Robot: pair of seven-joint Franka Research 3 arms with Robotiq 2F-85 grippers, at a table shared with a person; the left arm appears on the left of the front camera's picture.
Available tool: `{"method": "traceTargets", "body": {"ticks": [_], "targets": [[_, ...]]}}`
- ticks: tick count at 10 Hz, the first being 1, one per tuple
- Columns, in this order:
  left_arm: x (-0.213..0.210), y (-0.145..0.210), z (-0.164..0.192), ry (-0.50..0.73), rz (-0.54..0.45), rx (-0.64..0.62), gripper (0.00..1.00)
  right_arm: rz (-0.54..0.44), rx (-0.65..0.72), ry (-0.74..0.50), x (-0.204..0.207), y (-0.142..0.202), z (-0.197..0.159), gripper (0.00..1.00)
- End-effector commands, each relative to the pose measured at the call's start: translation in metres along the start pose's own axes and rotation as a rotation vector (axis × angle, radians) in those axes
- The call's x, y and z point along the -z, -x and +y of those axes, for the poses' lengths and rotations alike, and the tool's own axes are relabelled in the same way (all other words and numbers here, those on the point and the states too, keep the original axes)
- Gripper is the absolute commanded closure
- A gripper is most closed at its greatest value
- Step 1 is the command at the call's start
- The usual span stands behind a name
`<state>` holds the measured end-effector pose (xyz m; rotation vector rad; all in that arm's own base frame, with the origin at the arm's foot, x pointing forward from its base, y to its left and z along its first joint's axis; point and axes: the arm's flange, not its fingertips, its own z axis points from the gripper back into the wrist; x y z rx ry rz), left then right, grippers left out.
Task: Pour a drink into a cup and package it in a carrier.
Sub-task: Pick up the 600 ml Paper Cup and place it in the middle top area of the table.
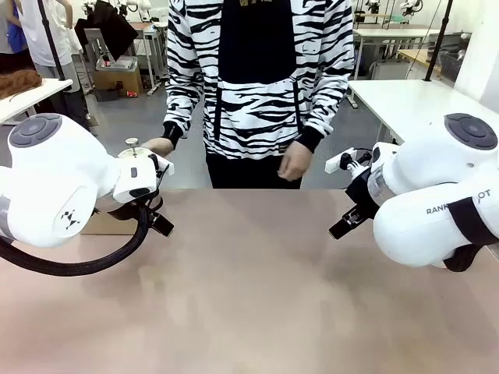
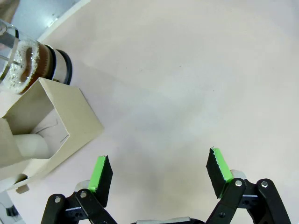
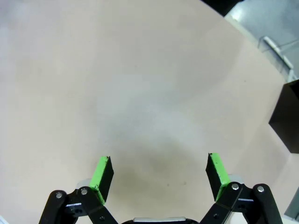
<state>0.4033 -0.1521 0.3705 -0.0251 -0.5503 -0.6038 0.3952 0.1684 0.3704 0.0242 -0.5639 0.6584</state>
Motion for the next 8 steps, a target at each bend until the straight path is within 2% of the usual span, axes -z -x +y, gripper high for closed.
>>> {"method": "traceTargets", "body": {"ticks": [1,2,5,8], "targets": [[0.0,0.0,0.0,0.0,0.0,0.0,0.0,0.0,0.001,0.0,0.0,0.0,0.0,0.0],[0.0,0.0,0.0,0.0,0.0,0.0,0.0,0.0,0.0,0.0,0.0,0.0,0.0,0.0],[0.0,0.0,0.0,0.0,0.0,0.0,0.0,0.003,-0.021,-0.044,-0.061,-0.039,-0.041,0.0],[0.0,0.0,0.0,0.0,0.0,0.0,0.0,-0.054,-0.021,-0.176,-0.108,-0.035,-0.119,0.0]]}}
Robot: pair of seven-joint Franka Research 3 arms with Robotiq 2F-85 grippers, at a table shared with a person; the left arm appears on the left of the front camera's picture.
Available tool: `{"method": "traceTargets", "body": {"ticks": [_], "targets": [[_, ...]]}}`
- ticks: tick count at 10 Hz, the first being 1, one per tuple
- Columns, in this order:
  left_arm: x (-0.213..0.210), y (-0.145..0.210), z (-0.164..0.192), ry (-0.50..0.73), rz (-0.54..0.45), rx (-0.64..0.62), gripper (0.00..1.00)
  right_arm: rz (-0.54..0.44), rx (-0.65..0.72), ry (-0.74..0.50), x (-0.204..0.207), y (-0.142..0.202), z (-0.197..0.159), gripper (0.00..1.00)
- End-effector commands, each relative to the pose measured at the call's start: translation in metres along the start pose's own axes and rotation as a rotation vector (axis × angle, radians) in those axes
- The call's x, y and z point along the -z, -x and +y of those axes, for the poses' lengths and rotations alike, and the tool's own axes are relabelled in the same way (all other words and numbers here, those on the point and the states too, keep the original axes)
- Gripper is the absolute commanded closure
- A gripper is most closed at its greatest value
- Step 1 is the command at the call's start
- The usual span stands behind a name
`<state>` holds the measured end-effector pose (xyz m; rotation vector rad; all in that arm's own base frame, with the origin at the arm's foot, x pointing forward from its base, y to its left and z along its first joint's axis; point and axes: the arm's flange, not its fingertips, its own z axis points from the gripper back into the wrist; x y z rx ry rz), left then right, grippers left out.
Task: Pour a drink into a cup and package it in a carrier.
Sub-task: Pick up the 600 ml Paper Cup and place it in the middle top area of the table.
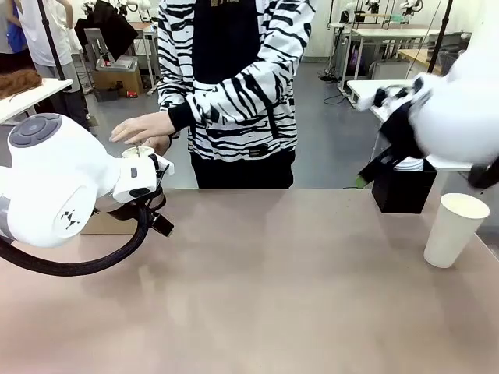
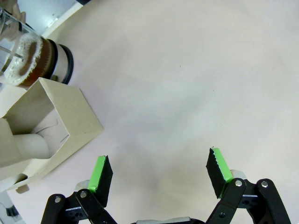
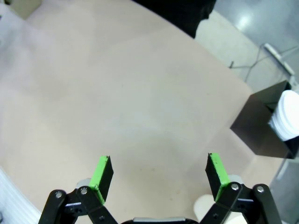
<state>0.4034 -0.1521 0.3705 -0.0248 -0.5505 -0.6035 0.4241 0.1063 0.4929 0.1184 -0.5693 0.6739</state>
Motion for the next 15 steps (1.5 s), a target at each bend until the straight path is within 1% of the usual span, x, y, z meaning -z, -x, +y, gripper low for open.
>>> {"method": "traceTargets", "body": {"ticks": [1,3,4,5,6,7,8,12,13,15], "targets": [[0.0,0.0,0.0,0.0,0.0,0.0,0.0,-0.049,-0.081,-0.142,-0.019,0.021,-0.061,0.0],[0.0,0.0,0.0,0.0,0.0,0.0,0.0,-0.109,-0.167,-0.219,-0.02,0.049,-0.107,0.0],[0.0,0.0,0.0,0.0,0.0,0.0,0.0,-0.201,-0.226,-0.299,-0.014,0.068,-0.127,0.0],[0.0,0.0,0.0,0.0,0.0,0.0,0.0,-0.267,-0.247,-0.354,-0.005,0.084,-0.142,0.0],[0.0,0.0,0.0,0.0,0.0,0.0,0.0,-0.325,-0.249,-0.376,0.004,0.095,-0.148,0.0],[0.0,0.0,0.0,0.0,0.0,0.0,0.0,-0.344,-0.219,-0.352,0.012,0.095,-0.144,0.0],[0.0,0.0,0.0,0.0,0.0,0.0,0.0,-0.271,-0.229,-0.282,-0.019,0.099,-0.131,0.0],[0.0,0.0,0.0,0.0,0.0,0.0,0.0,-0.271,-0.229,-0.282,-0.019,0.099,-0.131,0.0],[0.0,0.0,0.0,0.0,0.0,0.0,0.0,-0.265,-0.245,-0.274,-0.012,0.102,-0.132,0.0],[0.0,0.0,0.0,0.0,0.0,0.0,0.0,-0.445,-0.201,-0.301,-0.018,0.155,-0.17,0.0]]}}
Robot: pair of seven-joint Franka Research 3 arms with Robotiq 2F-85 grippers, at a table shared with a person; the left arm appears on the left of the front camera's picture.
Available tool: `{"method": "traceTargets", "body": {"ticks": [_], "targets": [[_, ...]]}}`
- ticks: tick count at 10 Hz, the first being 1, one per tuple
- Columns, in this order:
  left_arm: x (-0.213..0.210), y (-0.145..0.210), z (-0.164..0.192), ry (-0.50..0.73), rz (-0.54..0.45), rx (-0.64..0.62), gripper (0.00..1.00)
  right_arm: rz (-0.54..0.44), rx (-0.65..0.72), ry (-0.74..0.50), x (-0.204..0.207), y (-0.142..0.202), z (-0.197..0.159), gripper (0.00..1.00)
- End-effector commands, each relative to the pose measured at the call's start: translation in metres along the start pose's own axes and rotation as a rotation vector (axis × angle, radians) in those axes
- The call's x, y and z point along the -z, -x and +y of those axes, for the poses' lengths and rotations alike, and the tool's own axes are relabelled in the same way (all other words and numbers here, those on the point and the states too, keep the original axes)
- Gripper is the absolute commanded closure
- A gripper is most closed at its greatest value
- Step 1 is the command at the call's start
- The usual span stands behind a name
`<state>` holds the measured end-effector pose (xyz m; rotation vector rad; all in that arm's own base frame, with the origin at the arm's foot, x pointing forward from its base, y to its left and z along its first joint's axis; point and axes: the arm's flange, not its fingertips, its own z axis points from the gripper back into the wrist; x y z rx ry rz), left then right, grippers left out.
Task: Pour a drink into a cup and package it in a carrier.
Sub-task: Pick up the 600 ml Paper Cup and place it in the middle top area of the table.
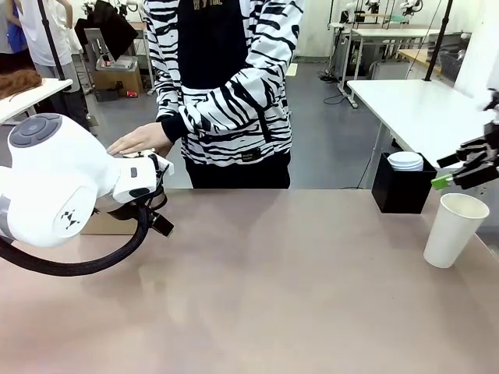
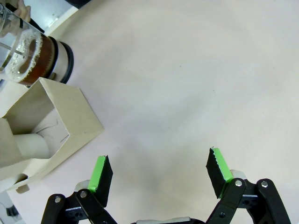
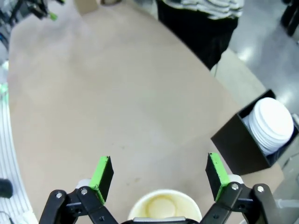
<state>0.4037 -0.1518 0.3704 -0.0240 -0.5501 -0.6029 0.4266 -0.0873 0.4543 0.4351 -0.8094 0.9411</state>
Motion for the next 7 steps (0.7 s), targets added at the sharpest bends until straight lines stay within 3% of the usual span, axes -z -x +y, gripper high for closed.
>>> {"method": "traceTargets", "body": {"ticks": [1,5,7], "targets": [[0.0,0.0,0.0,0.001,-0.001,0.0,0.0,-0.198,0.011,-0.024,-0.022,0.058,-0.021,0.0],[0.0,0.0,0.0,0.001,-0.001,0.0,0.0,-0.515,0.09,-0.066,-0.042,0.155,-0.044,0.0],[0.0,0.0,0.0,0.001,-0.001,0.0,0.0,-0.586,0.102,-0.094,-0.038,0.193,-0.049,0.0]]}}
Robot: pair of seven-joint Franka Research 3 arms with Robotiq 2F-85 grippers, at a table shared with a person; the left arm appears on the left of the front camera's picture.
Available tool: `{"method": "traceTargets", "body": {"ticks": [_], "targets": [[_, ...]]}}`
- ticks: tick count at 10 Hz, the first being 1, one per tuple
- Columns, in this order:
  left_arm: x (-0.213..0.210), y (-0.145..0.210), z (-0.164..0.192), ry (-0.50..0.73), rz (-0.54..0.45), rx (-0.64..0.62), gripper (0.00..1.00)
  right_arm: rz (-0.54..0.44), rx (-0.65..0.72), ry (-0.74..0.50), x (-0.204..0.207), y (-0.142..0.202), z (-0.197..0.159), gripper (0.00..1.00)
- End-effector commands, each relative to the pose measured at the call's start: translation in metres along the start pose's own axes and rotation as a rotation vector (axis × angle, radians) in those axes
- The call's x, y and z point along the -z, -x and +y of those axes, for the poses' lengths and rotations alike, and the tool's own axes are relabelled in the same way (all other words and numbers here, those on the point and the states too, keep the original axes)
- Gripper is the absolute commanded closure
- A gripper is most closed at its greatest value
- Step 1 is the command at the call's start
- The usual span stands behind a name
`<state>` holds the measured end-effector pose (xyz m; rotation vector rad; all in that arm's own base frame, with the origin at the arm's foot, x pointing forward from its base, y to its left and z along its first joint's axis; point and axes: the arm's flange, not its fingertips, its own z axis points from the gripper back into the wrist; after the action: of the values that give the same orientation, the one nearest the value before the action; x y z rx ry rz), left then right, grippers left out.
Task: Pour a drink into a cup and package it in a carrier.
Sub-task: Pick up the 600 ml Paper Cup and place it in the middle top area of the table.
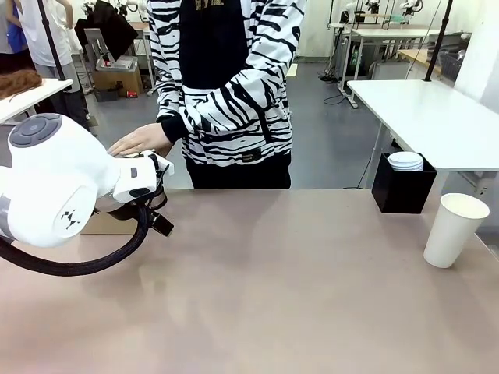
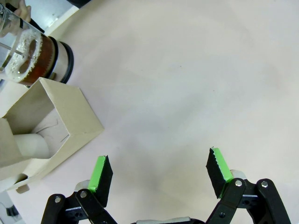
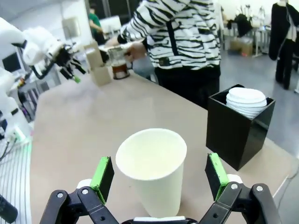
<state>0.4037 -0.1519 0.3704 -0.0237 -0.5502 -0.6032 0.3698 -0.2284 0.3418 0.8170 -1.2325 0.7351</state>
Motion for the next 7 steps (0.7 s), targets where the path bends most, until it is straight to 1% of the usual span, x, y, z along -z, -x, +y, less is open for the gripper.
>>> {"method": "traceTargets", "body": {"ticks": [1,3,7], "targets": [[0.0,0.0,0.0,0.001,-0.001,0.0,0.0,-0.056,-0.008,-0.044,-0.006,0.022,-0.027,0.0],[0.0,0.0,0.0,0.001,-0.001,0.0,0.0,-0.05,-0.008,-0.045,-0.01,0.042,-0.032,0.0],[0.0,0.0,0.0,0.001,-0.001,0.0,0.0,-0.049,-0.015,-0.107,0.024,0.074,-0.036,0.0]]}}
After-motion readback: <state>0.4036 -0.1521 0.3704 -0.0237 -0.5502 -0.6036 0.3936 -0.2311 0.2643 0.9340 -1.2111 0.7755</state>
